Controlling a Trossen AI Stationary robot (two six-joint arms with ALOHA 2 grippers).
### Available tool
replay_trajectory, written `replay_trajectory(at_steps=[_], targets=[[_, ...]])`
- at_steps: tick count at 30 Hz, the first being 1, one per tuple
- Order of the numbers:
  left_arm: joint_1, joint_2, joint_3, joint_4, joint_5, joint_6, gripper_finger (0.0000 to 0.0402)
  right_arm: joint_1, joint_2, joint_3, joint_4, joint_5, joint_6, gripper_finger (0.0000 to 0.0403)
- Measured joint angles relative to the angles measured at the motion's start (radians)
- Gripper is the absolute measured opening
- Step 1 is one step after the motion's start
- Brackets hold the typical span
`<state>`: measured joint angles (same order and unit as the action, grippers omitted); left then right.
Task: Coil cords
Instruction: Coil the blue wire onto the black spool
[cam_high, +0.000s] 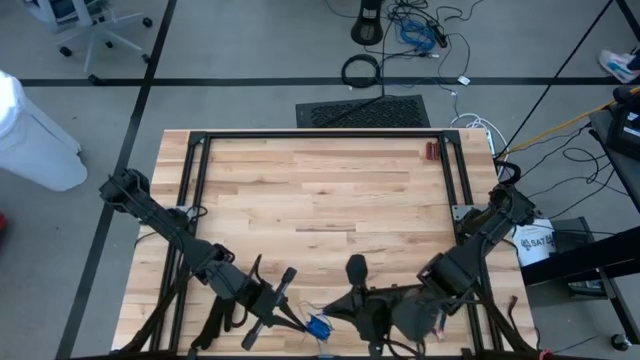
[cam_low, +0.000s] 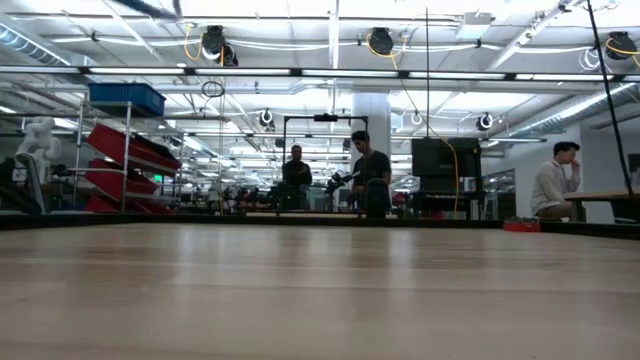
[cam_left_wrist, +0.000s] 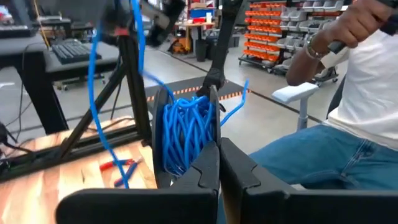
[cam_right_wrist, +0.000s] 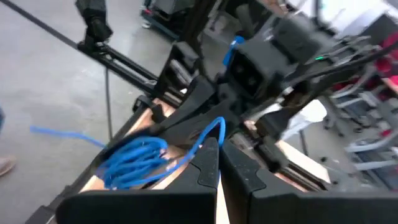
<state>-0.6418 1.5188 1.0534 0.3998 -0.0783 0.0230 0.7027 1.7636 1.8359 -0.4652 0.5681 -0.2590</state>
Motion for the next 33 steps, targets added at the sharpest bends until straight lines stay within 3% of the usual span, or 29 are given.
replay_trajectory(at_steps=[12,33], targets=[[-0.006,0.000,0.000,0.053,0.026,0.066,0.0000,-0.110,0.077,-0.001,0.031,-0.181,0.014,0.0000],[-0.020,0.000,0.000,0.067,0.081,0.115,0.0000,-0.131,0.065,-0.001,0.160,-0.210,-0.095,0.0000]])
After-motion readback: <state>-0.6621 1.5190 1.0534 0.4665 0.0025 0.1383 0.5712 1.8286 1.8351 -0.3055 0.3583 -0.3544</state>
